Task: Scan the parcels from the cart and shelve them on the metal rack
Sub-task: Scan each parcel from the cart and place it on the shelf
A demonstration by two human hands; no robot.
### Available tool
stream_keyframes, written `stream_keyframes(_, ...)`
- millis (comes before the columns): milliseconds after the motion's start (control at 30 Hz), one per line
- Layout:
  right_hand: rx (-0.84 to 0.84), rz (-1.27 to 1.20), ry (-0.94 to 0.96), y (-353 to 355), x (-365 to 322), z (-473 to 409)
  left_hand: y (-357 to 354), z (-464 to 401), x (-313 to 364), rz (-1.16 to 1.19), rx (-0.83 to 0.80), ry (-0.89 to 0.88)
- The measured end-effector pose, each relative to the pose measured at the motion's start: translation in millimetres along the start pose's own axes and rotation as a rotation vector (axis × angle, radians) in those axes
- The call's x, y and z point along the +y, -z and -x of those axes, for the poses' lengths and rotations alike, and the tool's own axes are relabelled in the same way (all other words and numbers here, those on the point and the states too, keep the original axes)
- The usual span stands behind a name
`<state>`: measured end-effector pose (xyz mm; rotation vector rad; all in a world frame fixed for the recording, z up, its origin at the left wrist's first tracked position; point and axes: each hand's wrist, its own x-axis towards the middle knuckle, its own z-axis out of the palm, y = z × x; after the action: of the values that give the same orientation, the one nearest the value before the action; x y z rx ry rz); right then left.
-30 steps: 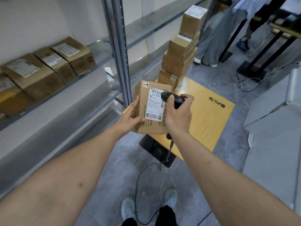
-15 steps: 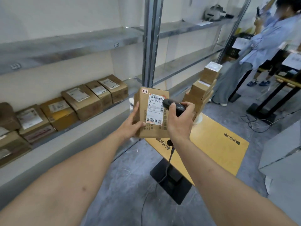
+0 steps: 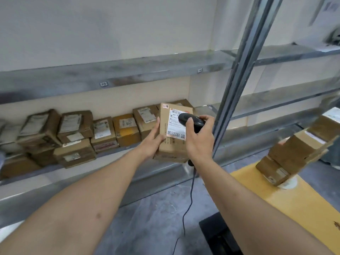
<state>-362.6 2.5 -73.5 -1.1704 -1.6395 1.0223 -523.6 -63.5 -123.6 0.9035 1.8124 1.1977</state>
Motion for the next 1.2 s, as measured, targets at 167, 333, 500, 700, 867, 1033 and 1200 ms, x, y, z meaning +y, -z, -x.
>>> stream_keyframes(167, -0.207, -0.051, 0.017, -46, -2, -37, 37, -13, -4, 0.025, 0.184, 0.082)
stream_keyframes(333, -0.365, -0.064, 0.072, -82, -5, -63, 73, -21, -14, 0.038, 0.373, 0.155)
stream_keyframes(500, -0.464, -0.054, 0.088, -122, -7, -79, 108, -23, -24, 0.060, 0.480, 0.220)
stream_keyframes(700, -0.499, -0.038, 0.062, -174, -8, -89, 151, -43, -44, 0.095, 0.560, 0.278)
stream_keyframes(867, -0.475, -0.015, -0.001, -223, -9, -88, 191, -61, -59, 0.051, 0.520, 0.292)
stream_keyframes(1033, -0.488, 0.031, -0.039, -271, -11, -80, 226, -74, -76, 0.082, 0.500, 0.331)
stream_keyframes(1200, -0.528, 0.075, -0.069, -302, -10, -72, 237, -78, -84, 0.008, 0.496, 0.365)
